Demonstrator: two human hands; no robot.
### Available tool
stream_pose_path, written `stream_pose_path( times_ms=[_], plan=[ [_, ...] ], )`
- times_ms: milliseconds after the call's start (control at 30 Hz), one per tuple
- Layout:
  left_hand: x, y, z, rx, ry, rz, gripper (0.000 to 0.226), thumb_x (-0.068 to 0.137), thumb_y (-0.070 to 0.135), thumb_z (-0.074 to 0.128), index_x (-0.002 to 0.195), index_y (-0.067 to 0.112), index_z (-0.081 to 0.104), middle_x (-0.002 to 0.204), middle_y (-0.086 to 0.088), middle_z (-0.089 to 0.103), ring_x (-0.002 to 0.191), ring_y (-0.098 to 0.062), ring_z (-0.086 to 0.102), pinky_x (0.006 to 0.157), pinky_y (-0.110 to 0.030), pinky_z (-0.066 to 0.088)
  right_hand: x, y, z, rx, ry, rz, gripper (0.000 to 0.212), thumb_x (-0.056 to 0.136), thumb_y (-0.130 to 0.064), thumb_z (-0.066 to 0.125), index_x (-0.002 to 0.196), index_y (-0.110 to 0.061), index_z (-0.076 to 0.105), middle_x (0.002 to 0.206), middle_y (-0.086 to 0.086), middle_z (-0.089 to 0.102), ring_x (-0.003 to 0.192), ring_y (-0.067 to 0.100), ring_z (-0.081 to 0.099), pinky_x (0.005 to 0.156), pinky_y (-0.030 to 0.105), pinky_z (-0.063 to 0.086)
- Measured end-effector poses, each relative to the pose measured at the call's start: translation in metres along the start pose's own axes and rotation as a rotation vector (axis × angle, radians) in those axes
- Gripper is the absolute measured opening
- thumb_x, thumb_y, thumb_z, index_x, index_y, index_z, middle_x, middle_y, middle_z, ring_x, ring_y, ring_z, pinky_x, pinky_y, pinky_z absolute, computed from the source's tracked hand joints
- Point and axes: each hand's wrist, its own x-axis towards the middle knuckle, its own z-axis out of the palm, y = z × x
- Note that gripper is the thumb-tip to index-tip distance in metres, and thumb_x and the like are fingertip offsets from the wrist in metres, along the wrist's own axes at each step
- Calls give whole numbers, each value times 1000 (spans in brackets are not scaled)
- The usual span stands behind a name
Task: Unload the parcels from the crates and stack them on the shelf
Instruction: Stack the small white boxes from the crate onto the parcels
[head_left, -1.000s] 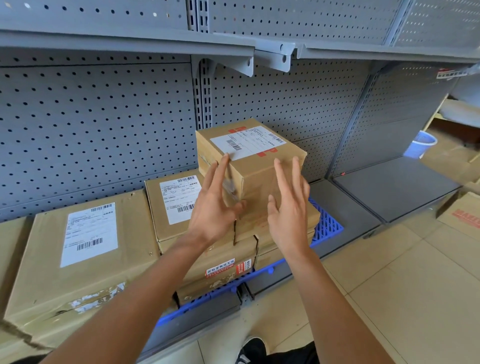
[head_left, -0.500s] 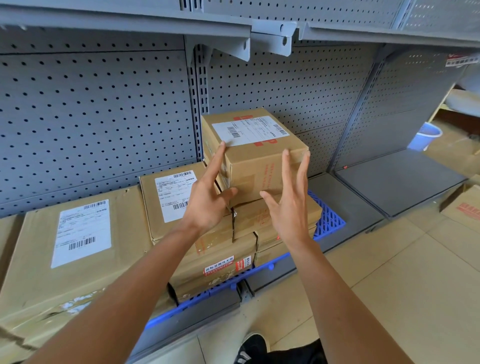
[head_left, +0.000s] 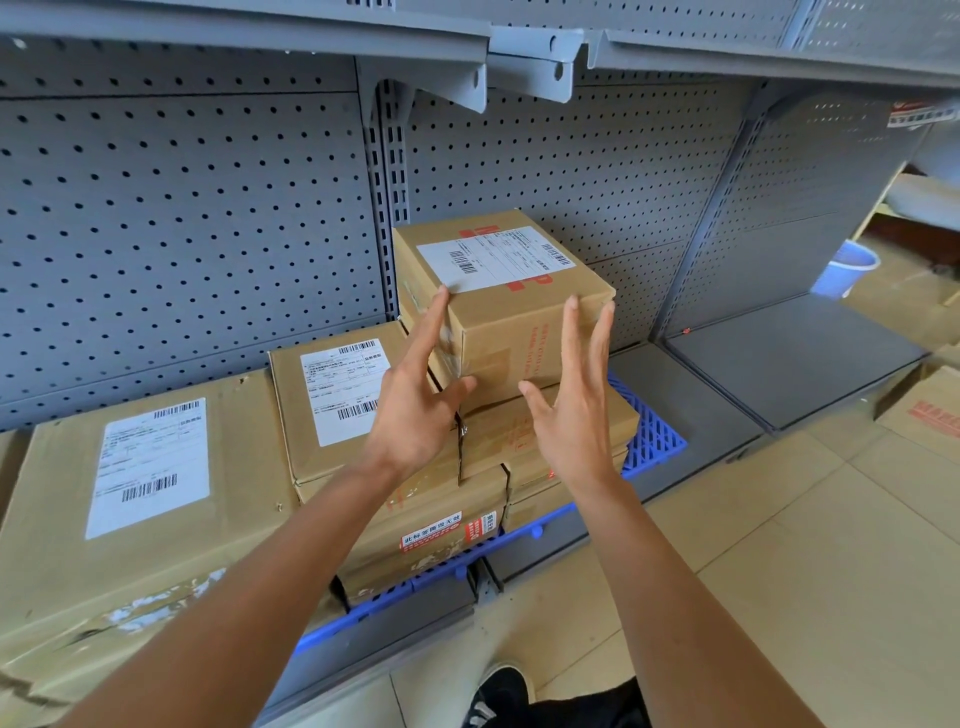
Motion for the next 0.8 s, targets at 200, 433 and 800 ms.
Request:
stream_pose_path(
  times_ms=[200, 433, 800],
  plan=[
    [-4, 3, 1, -5, 10, -26, 96, 94, 0, 67, 158, 49, 14, 161, 30, 24, 149, -4, 28, 117, -20, 34, -2, -4, -2, 1, -2, 5, 105, 90, -8, 72, 161, -34, -1, 165, -4, -25, 155, 22, -12, 116, 56, 34],
    [-3, 13, -8, 276, 1, -44, 94, 95, 23, 71, 155, 56, 7, 159, 9, 36, 124, -22, 58, 91, -33, 52, -5, -10, -9, -48, 2, 13, 94, 97, -14, 64, 159, -41, -1, 168, -4, -15, 156, 21, 1, 110, 44, 42],
    [-42, 33, -39, 493, 4, -122, 67, 99, 43, 59, 157, 31, 30, 162, 4, 33, 148, -21, 30, 116, -48, 38, -40, -39, -28, -174, -197, -34, 63, 102, -20, 55, 158, -27, 26, 168, -5, 15, 153, 14, 19, 110, 29, 33]
  ],
)
